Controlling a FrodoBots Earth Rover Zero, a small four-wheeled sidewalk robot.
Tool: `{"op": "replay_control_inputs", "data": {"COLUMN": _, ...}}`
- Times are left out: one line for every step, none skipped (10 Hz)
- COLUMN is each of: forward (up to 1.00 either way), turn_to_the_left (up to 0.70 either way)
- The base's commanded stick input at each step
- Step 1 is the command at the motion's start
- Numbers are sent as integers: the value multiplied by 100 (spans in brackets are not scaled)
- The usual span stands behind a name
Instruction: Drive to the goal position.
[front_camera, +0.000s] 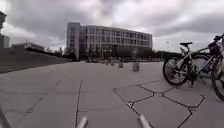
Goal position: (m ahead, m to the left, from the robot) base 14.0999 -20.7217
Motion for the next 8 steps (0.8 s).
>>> {"op": "replay_control_inputs", "data": {"forward": 50, "turn_to_the_left": 1}}
{"op": "replay_control_inputs", "data": {"forward": 50, "turn_to_the_left": 1}}
{"op": "replay_control_inputs", "data": {"forward": 50, "turn_to_the_left": 1}}
{"op": "replay_control_inputs", "data": {"forward": 50, "turn_to_the_left": 1}}
{"op": "replay_control_inputs", "data": {"forward": 50, "turn_to_the_left": 1}}
{"op": "replay_control_inputs", "data": {"forward": 50, "turn_to_the_left": 1}}
{"op": "replay_control_inputs", "data": {"forward": 50, "turn_to_the_left": 1}}
{"op": "replay_control_inputs", "data": {"forward": 50, "turn_to_the_left": 1}}
